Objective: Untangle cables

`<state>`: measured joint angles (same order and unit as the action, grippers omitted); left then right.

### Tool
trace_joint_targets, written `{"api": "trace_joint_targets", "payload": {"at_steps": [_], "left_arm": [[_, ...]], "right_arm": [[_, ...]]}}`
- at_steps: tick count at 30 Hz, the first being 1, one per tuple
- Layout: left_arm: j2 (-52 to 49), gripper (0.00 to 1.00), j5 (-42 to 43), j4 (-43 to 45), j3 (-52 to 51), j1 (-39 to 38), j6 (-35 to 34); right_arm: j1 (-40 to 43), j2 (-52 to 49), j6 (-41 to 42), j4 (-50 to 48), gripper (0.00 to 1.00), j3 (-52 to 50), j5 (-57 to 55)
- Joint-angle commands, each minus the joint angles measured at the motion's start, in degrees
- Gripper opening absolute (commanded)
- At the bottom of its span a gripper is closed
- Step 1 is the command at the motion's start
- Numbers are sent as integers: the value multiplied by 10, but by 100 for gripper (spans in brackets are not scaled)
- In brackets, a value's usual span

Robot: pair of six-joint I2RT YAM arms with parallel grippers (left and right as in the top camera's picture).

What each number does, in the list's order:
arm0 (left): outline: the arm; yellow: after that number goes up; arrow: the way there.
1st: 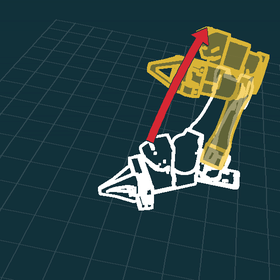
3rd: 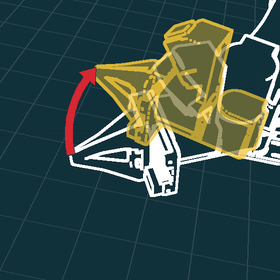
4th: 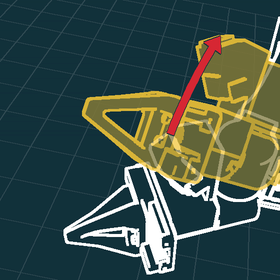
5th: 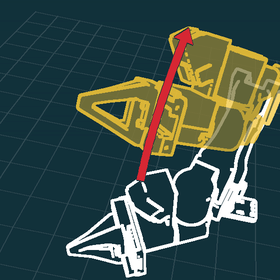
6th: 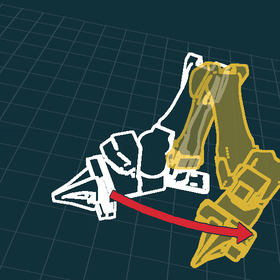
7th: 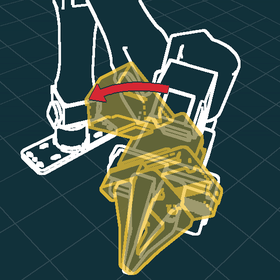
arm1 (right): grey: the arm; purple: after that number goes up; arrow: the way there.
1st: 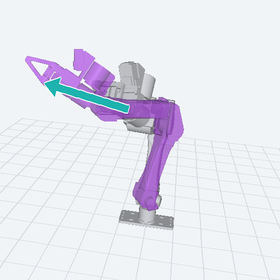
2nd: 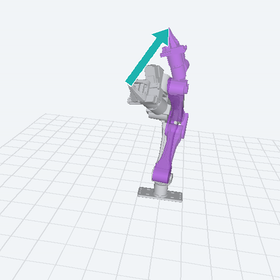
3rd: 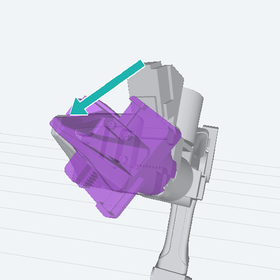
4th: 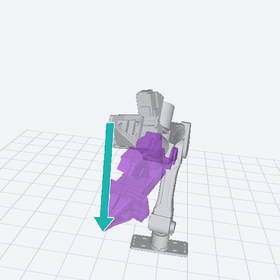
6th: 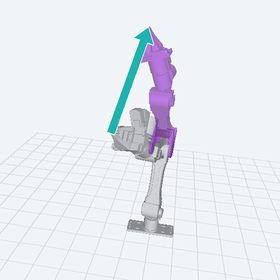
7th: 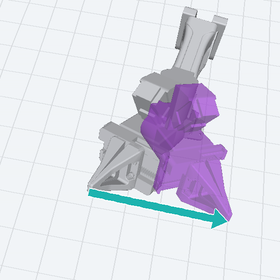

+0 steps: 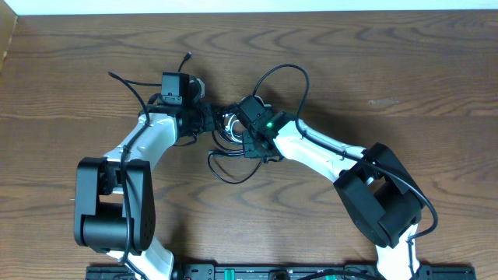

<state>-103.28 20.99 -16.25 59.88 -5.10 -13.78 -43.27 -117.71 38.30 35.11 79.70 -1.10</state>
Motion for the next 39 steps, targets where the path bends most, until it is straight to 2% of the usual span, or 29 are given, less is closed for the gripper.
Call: {"api": "trace_joint_targets", "payload": {"at_steps": [1, 9, 11, 15, 20, 27, 34, 39], "left_arm": [[-6, 41, -7, -1, 3, -1, -5], [-6, 40, -7, -1, 3, -1, -5], [-6, 41, -7, -1, 3, -1, -5], [-6, 40, -7, -1, 3, -1, -5], [-6, 41, -7, -1, 3, -1, -5], [-6, 41, -7, -1, 3, -1, -5], [-6, 40, -7, -1, 3, -1, -5], [-6, 40, -7, -1, 3, -1, -5]], "right_arm": [[-2, 4, 5, 9, 20, -5, -11], [50, 4, -19, 35, 21, -4, 68], [76, 4, -38, 43, 21, -2, 142], [127, 4, -63, 34, 30, -2, 313], [141, 4, -62, 32, 30, -2, 294], [88, 4, -60, -2, 29, -2, 281], [23, 4, -45, -50, 48, -2, 280], [-11, 4, -45, -94, 56, -2, 280]]}}
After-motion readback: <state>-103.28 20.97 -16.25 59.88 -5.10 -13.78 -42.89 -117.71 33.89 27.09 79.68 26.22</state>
